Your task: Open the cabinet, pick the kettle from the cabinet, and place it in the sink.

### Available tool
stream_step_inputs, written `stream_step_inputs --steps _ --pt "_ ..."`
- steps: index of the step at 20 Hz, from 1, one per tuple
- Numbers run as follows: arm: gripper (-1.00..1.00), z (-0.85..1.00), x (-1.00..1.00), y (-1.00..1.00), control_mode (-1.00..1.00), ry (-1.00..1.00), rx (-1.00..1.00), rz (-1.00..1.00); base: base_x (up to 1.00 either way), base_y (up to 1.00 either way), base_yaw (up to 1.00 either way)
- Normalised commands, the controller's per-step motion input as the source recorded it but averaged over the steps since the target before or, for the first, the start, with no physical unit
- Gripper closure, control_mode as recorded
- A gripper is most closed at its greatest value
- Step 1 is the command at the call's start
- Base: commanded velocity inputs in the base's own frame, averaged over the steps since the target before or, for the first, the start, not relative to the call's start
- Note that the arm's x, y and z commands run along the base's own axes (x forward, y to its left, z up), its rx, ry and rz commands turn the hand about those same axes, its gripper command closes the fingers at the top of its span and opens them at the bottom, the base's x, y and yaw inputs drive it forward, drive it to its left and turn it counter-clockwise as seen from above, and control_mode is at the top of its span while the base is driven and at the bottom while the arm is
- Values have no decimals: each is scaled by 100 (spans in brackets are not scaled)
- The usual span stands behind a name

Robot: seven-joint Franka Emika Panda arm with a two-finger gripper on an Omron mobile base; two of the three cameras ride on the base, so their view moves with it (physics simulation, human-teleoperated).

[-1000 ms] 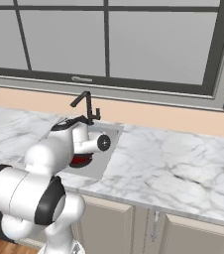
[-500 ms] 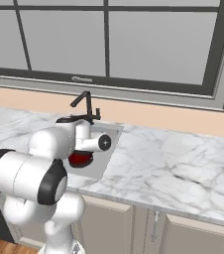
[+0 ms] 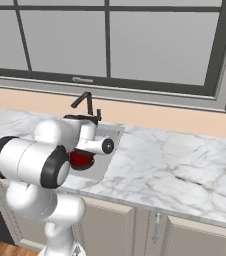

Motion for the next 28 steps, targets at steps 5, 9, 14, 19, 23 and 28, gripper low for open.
stream_step_inputs --steps 5,9,14,19,23,28 --pt "100 -17 19 1 -100 0 2 3 0 0 0" --pt "100 -17 22 0 -100 0 0 2 0 0 0" --pt "100 -15 23 0 -100 0 0 2 0 0 0" --pt "100 -15 24 0 -100 0 0 2 0 0 0" --pt "100 -15 24 0 -100 0 0 2 0 0 0" --pt "100 -16 26 0 -100 0 0 1 0 0 0"
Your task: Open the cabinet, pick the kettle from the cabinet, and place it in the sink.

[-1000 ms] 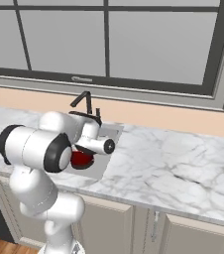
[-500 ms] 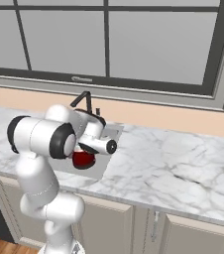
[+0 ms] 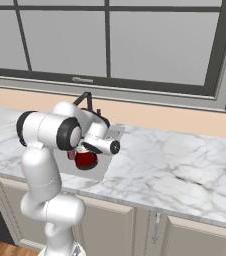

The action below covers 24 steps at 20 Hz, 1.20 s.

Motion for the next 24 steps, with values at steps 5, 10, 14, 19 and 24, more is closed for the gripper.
stream_step_inputs --steps 5,10,14,19,24 --pt "100 -18 26 0 -100 0 0 1 0 0 0" --pt "100 -22 26 0 -100 0 0 0 0 0 0" --pt "100 -27 22 0 -100 0 0 0 0 0 0" --pt "100 -28 7 0 -100 0 0 0 0 0 0" --pt "100 -37 -24 5 -100 -1 0 0 0 0 0"
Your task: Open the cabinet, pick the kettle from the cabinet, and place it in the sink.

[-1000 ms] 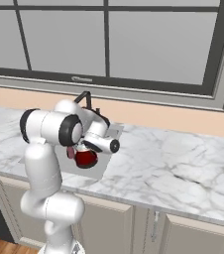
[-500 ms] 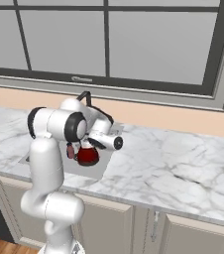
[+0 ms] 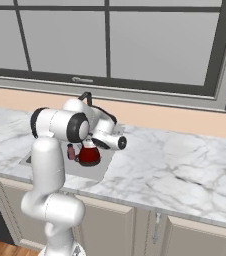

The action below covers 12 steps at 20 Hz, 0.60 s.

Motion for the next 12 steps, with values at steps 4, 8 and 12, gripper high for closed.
stream_step_inputs --steps 4,8,12 --pt "100 -43 -32 4 -100 -4 0 0 0 0 0" --pt "100 -40 -30 3 -100 -10 0 0 0 0 0" --pt "100 -41 -27 5 -100 -8 -2 0 0 0 0"
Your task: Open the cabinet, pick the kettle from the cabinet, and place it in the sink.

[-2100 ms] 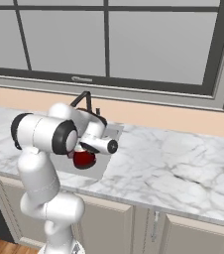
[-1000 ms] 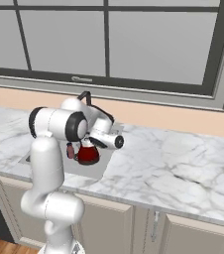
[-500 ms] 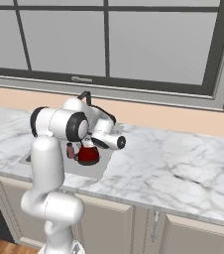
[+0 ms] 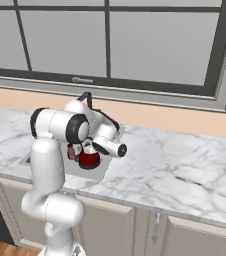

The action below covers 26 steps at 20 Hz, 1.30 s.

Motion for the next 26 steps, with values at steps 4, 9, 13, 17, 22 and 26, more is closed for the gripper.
stream_step_inputs --steps 4,9,13,17,22,26 --pt "-100 -36 -7 5 -100 -5 -3 0 0 0 0" --pt "-100 -27 0 1 -100 -4 -4 0 0 0 0" --pt "-100 -17 -9 1 -100 -5 -7 0 0 0 0" --pt "-100 -13 -22 1 -100 -1 -13 0 0 0 0" --pt "-100 -3 -25 12 -100 0 -8 0 0 0 0" --pt "-100 15 -23 7 -100 0 -1 -1 0 0 0"
